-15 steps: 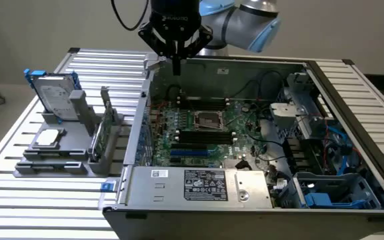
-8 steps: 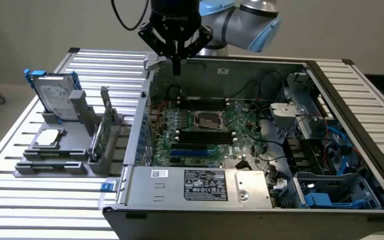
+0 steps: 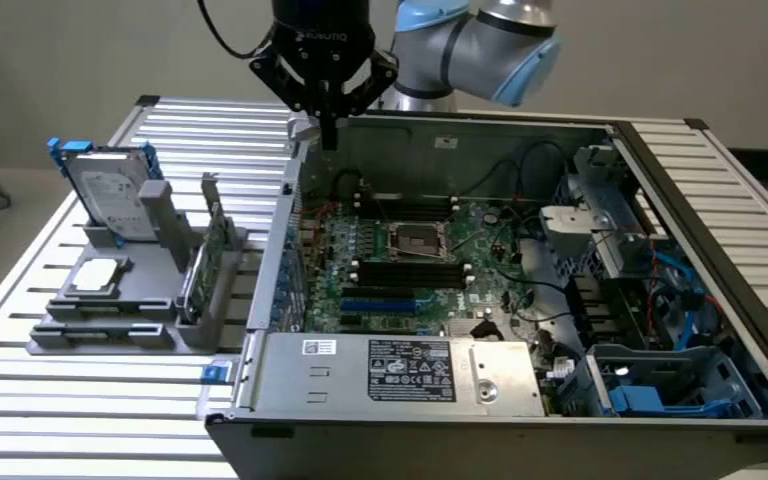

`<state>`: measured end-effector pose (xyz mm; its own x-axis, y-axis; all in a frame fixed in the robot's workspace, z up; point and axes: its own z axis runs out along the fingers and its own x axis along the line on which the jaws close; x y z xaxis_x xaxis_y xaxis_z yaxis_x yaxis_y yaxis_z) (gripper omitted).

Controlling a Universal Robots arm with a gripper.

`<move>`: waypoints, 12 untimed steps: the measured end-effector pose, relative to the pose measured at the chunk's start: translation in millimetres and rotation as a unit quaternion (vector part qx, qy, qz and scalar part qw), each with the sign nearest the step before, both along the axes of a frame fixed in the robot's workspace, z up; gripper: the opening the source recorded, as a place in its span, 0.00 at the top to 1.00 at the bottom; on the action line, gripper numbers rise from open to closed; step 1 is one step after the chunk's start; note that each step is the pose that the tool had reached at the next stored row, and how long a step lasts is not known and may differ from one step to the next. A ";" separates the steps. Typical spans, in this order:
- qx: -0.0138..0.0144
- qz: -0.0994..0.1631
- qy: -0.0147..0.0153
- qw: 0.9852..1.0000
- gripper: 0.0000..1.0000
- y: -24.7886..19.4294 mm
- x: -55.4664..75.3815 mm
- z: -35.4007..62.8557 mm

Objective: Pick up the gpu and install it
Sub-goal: 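Reach for the gpu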

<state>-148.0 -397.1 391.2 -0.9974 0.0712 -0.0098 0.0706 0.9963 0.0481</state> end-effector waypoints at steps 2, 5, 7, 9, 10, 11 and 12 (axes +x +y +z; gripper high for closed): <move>0.000 0.000 0.003 1.000 0.89 0.6 -9.0 -0.6; 0.000 0.000 0.007 1.000 0.89 1.4 -22.5 -1.3; 0.000 0.000 0.011 1.000 0.89 1.8 -31.9 -1.9; 0.000 0.000 0.015 1.000 0.89 2.2 -40.9 -2.6; 0.000 0.000 0.018 1.000 0.89 2.2 -45.4 -3.0; 0.000 0.000 0.019 1.000 0.89 2.3 -49.9 -3.6; 0.000 0.000 0.019 1.000 0.89 2.3 -54.4 -4.5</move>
